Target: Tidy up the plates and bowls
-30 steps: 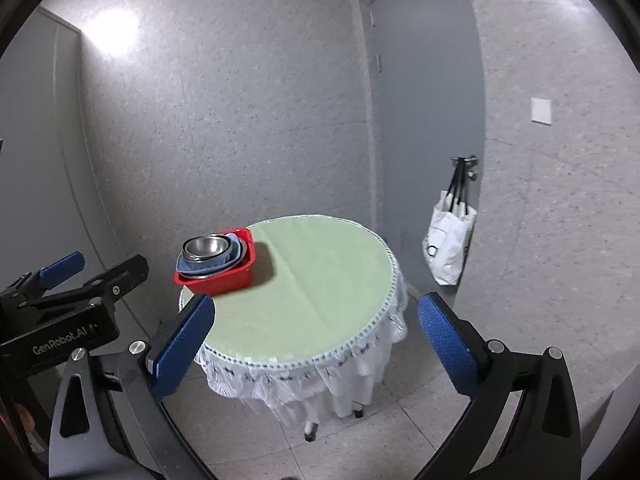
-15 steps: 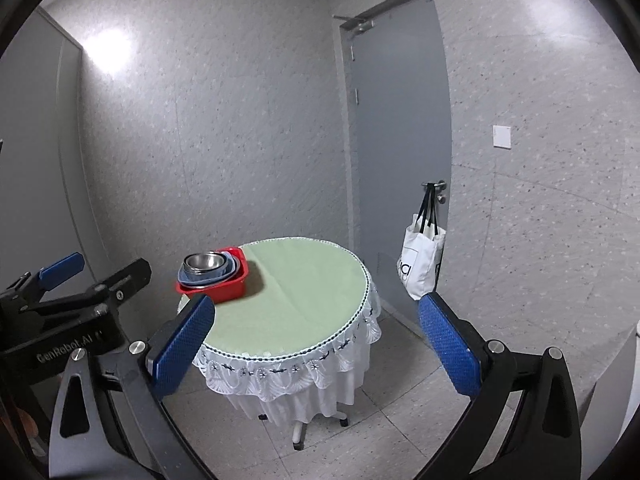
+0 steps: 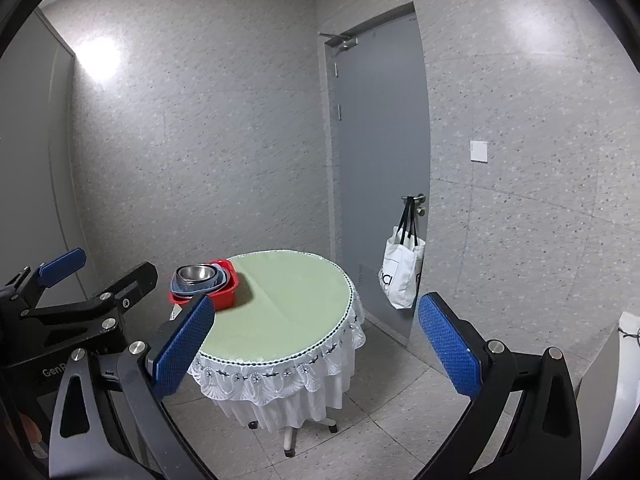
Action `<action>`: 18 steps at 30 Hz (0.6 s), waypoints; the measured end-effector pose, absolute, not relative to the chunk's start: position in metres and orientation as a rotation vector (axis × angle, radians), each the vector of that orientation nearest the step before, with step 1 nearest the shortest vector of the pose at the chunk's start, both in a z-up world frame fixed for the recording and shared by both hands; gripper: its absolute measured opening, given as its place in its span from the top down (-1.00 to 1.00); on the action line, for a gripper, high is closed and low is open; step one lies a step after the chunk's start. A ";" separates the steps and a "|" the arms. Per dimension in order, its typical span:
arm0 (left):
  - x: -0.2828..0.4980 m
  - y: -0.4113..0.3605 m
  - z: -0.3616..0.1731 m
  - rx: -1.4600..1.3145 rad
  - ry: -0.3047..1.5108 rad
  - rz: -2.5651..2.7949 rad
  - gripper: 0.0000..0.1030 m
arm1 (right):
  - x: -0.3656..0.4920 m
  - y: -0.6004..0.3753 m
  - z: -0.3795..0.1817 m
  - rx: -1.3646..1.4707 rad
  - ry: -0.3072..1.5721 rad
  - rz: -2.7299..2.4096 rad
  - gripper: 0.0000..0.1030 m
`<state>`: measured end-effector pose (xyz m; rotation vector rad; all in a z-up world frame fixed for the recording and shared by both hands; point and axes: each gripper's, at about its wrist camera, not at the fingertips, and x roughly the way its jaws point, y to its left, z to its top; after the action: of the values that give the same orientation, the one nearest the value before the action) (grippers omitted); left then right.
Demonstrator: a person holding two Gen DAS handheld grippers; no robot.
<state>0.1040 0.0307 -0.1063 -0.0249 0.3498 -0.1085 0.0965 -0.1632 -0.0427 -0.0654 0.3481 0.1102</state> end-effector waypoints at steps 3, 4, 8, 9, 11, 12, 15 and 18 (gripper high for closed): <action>0.097 0.038 -0.106 -0.024 0.341 -0.113 -0.99 | 0.094 -0.165 -0.040 -0.066 0.340 0.105 -1.00; 0.101 0.039 -0.104 -0.023 0.339 -0.116 -0.99 | 0.095 -0.165 -0.039 -0.067 0.338 0.104 -1.00; 0.100 0.046 -0.101 -0.020 0.331 -0.120 -0.99 | 0.095 -0.167 -0.037 -0.066 0.334 0.101 -1.00; 0.099 0.048 -0.102 -0.020 0.328 -0.120 -0.99 | 0.095 -0.168 -0.037 -0.066 0.331 0.099 -1.00; 0.103 0.048 -0.100 -0.019 0.324 -0.126 -0.99 | 0.095 -0.168 -0.036 -0.066 0.326 0.100 -1.00; 0.103 0.050 -0.100 -0.019 0.322 -0.125 -0.99 | 0.094 -0.168 -0.036 -0.066 0.326 0.099 -1.00; 0.107 0.049 -0.100 -0.015 0.322 -0.127 -0.99 | 0.095 -0.170 -0.035 -0.067 0.325 0.100 -1.00; 0.111 0.049 -0.100 -0.012 0.329 -0.126 -0.99 | 0.095 -0.170 -0.036 -0.067 0.326 0.102 -1.00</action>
<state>0.1105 0.0489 -0.1004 -0.0116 0.3290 -0.1265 0.0952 -0.1700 -0.0356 -0.0673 0.3263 0.1019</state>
